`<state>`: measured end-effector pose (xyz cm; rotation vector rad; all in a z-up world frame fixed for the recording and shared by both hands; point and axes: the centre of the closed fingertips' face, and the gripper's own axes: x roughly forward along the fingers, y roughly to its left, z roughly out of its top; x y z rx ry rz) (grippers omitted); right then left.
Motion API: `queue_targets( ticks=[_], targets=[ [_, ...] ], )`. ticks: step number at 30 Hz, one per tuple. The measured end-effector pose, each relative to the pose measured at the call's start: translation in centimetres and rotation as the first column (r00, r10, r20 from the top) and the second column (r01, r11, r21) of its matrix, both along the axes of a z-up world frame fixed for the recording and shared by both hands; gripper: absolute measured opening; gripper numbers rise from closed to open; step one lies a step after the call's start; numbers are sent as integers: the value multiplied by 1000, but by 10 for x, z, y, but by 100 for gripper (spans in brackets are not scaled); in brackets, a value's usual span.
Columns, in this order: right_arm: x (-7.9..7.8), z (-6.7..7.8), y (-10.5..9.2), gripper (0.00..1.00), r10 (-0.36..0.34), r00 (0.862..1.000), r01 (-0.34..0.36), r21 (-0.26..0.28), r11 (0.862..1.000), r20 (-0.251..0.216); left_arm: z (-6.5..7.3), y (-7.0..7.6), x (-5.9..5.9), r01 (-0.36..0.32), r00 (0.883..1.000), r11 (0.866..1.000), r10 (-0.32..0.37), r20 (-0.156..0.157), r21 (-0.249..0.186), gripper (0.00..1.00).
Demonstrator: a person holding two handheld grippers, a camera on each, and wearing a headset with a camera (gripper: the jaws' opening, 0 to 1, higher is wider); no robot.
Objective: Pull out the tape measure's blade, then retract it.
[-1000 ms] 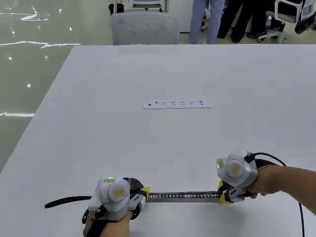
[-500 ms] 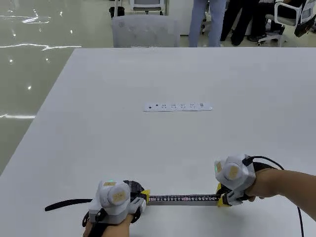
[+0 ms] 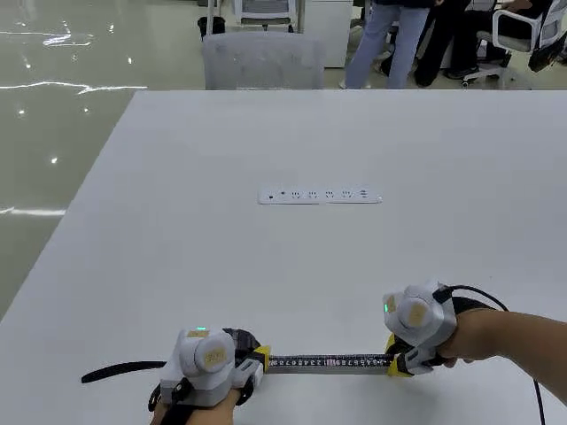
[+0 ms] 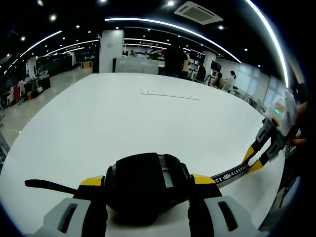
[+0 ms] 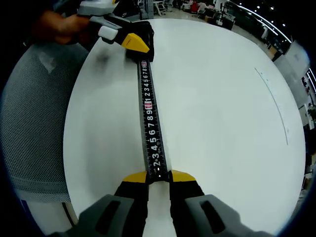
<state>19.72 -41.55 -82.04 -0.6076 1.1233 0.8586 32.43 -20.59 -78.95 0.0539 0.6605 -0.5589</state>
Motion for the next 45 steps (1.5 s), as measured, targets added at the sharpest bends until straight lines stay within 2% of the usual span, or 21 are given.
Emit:
queue_targets(
  ticks=[45],
  targets=[
    [13,-1,21,14,-34,999,33,35,999,11,0,1,-1,-4,1000,1000,4,-16,-16,62]
  ],
)
